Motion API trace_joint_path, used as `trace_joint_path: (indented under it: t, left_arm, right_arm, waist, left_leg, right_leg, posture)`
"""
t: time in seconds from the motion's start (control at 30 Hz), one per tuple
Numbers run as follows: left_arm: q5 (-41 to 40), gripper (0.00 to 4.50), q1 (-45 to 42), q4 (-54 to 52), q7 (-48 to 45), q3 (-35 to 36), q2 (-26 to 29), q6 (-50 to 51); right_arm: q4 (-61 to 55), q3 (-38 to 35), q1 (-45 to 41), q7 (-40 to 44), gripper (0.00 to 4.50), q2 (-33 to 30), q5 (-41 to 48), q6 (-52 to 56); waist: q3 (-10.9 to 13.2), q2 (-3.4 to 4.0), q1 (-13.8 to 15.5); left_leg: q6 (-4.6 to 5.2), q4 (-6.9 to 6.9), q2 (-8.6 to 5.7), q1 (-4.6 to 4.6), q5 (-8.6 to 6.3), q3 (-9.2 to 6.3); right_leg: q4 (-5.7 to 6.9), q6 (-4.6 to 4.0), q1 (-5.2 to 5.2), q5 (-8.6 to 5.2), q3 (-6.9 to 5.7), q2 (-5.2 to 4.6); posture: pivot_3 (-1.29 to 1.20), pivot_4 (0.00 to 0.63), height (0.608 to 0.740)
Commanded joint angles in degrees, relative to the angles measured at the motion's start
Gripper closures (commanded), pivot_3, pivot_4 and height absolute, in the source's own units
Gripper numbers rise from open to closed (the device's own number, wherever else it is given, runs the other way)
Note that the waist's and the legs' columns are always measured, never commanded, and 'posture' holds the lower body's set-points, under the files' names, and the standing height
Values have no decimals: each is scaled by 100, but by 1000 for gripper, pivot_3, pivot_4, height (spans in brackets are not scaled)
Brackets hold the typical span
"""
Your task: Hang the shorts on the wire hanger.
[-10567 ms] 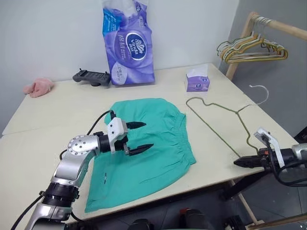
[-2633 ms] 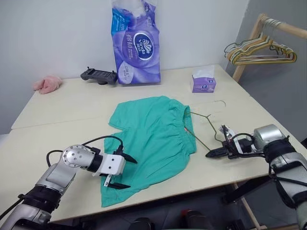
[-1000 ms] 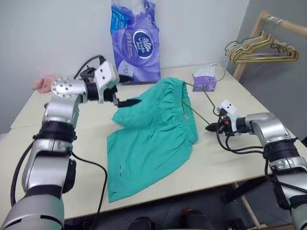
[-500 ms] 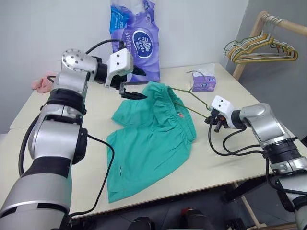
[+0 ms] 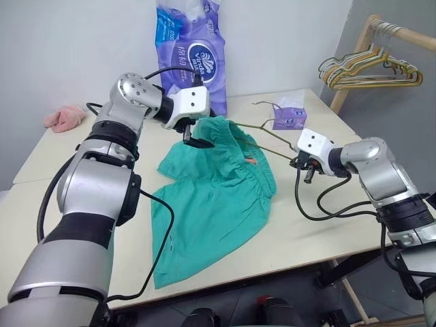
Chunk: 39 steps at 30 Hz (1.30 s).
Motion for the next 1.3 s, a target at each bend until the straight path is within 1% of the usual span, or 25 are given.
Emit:
trace_joint_path:
  t: [0.03,0.23,0.33,0.4,0.5,0.57,0.63,0.77,0.97,1.03,1.07,1.3]
  left_arm:
    - [183,8,-229,33,252,-46,-62,-22]
    - [538,8,-203,90,469,-228,-145,-31]
    - [760,8,-185,107,736,-360,-125,-56]
    - [768,8,-182,119,792,-346,-153,-41]
    - [735,8,-167,128,757,-292,-218,-14]
    - [719,392,-167,128,801,-269,-233,-43]
    - [666,906,-173,131,771,-217,-243,-22]
    - [629,2249,-182,129,705,-175,-235,-25]
    - [614,4134,-152,125,619,-154,-199,-39]
    - [607,4423,-140,123,573,-143,-181,-45]
    - [609,4468,-131,122,567,-143,-171,-53]
    - [551,4468,-93,113,697,-76,-203,-6]
  right_arm:
    - [-392,-97,-241,25,4500,-67,10,116]
    - [-635,-54,-249,1,4500,-152,-83,66]
    - [-707,-61,-280,-15,4500,-159,-120,54]
    - [-786,-61,-299,-10,4500,-152,-137,72]
    - [-883,-58,-316,-19,4500,-130,-148,103]
    - [-865,-44,-338,-26,4500,-118,-158,87]
    - [-853,-39,-350,-31,4500,-113,-160,86]
    - [-845,-42,-364,-34,4500,-114,-170,78]
    - [-805,-40,-389,-28,4500,-111,-186,43]
    - [-795,-40,-403,-17,4500,-120,-195,28]
    - [-798,-40,-406,-12,4500,-123,-200,26]
    - [-823,-39,-404,36,4500,-141,-215,11]
  waist:
    - [0,0,-4]
    - [0,-1,-20]
    - [-1,-1,-34]
    - [-3,-4,-42]
    - [-6,-7,-57]
    - [-6,-7,-64]
    - [-6,-7,-79]
    - [-6,-8,-84]
    - [-6,-8,-98]
    - [-7,-9,-118]
    - [-7,-9,-119]
    - [-8,-11,-124]
  left_leg:
    - [0,0,0,0,0,0]
    - [0,0,0,-7,0,2]
    - [0,1,0,-10,0,5]
    - [-1,4,0,-25,0,5]
    - [-2,28,-1,-75,1,8]
    - [-2,40,-1,-83,1,5]
    - [-2,46,-1,-86,1,6]
    - [-2,53,-1,-88,0,5]
    - [-2,55,-2,-89,0,5]
    - [-2,56,-2,-91,0,5]
    - [-2,56,-2,-91,0,4]
    - [-2,60,-2,-92,0,3]
  right_leg:
    - [0,0,0,0,0,0]
    - [4,0,-10,0,0,0]
    - [7,0,-15,0,1,0]
    - [12,0,-29,0,1,0]
    - [33,0,-84,1,4,-2]
    - [33,0,-87,1,4,-2]
    - [34,0,-86,1,5,-3]
    - [35,1,-85,2,3,-3]
    - [36,1,-85,2,3,-3]
    - [37,1,-86,2,3,-3]
    - [37,1,-85,2,2,-3]
    - [38,2,-85,2,2,-4]
  posture:
    - [-77,10,740]
    - [-93,8,740]
    - [-98,7,740]
    - [-100,7,740]
    - [-100,7,740]
    - [-102,7,740]
    - [-102,7,740]
    - [-102,7,740]
    - [-102,3,740]
    - [-102,3,740]
    - [-102,1,740]
    - [-102,1,740]
